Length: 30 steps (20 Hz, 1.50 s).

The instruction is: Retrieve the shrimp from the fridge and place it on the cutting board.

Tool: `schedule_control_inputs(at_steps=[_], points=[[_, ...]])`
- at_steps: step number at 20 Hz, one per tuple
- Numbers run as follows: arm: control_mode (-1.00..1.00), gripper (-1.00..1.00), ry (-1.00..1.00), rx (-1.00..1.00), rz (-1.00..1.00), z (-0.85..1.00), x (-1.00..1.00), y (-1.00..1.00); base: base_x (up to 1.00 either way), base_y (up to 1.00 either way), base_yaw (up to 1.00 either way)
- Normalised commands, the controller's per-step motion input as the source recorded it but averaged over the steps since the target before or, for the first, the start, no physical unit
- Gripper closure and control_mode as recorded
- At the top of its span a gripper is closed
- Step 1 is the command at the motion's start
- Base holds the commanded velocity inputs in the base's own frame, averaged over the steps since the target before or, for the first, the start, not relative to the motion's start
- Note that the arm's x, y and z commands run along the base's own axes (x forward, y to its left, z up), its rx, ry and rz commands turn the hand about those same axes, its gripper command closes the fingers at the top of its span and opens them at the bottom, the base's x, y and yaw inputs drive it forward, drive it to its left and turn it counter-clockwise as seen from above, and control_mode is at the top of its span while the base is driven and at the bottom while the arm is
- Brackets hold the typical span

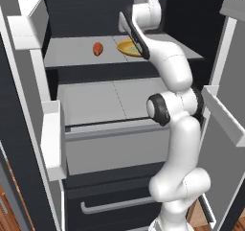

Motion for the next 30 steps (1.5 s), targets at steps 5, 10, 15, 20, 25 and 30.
schedule_control_inputs(at_steps=[5,10,15,20,25,30], points=[[-1.00,1.00,-0.23,-0.03,0.00,-0.44,0.03,-0.01,0.00,0.00,0.00],[-1.00,1.00,-0.10,0.00,-0.02,-0.06,-0.41,0.00,0.00,0.00,0.00],[-1.00,1.00,-0.20,0.00,-0.06,0.00,-0.65,0.00,0.00,0.00,0.00],[-1.00,1.00,-0.05,0.00,-0.17,0.00,-0.71,-0.05,0.00,0.00,0.00],[-1.00,1.00,-0.02,0.01,-0.11,0.27,-0.92,-0.02,0.00,0.00,0.00],[-1.00,1.00,-0.02,0.03,-0.10,0.71,-0.69,0.00,0.00,0.00,0.00]])
